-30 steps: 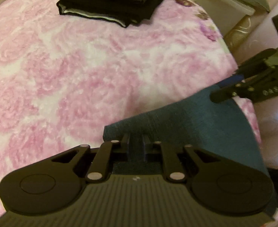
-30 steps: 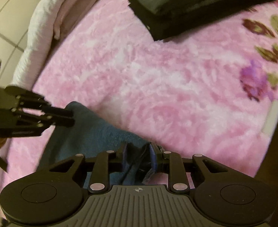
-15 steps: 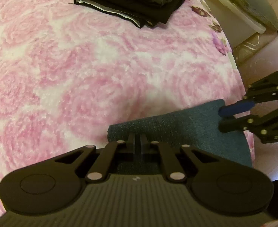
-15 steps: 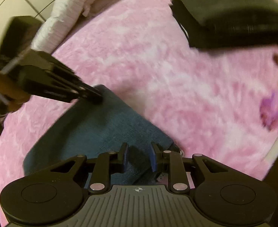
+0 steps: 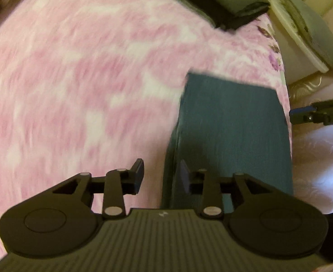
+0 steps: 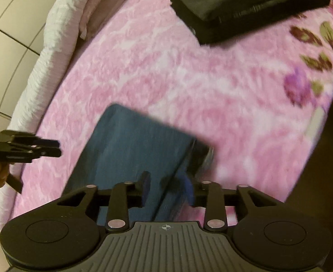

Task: Fold clothes
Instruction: 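Grasp the folded jeans edge with the left gripper and straighten the bundle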

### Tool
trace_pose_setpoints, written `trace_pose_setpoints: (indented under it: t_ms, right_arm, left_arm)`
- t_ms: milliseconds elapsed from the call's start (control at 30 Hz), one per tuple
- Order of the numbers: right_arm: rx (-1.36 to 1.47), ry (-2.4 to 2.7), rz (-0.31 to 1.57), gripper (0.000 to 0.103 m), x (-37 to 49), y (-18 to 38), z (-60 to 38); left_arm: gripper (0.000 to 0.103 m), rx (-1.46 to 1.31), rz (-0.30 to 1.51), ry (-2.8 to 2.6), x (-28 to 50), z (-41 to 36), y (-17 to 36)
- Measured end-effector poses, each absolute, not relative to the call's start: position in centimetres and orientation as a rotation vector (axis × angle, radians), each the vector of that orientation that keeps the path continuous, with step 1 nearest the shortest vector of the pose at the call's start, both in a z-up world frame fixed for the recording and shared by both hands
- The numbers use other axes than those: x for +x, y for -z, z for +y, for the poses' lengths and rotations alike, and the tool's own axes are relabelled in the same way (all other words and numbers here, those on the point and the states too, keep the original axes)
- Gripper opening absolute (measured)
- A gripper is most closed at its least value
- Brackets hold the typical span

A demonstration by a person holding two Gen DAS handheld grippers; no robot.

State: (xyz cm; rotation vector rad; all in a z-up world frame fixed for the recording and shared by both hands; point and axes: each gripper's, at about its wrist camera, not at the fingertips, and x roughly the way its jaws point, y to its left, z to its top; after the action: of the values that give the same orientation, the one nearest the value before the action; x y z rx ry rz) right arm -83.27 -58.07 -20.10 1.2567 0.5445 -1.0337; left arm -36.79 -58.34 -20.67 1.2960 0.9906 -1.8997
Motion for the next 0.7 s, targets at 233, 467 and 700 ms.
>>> trace_pose_setpoints:
  t_ms: [233,467,700]
  right_arm:
    - [1.374,1.066,0.494,0.072,-80.1,21.1,-51.0]
    - [1.493,1.063,0.352,0.072,-77.7,24.6,-45.4]
    - [1.521,1.020,0.157,0.079,-77.3,28.3,-44.3]
  left_arm:
    - [0.034,1.255,1.177,1.850,-31.0,-52.6,25.0]
    - [0.048,1.117,1.255,1.965,-28.6,-50.8,28.5]
    - [0.053,1.034,1.366,2.010,-27.1,-51.0,30.5]
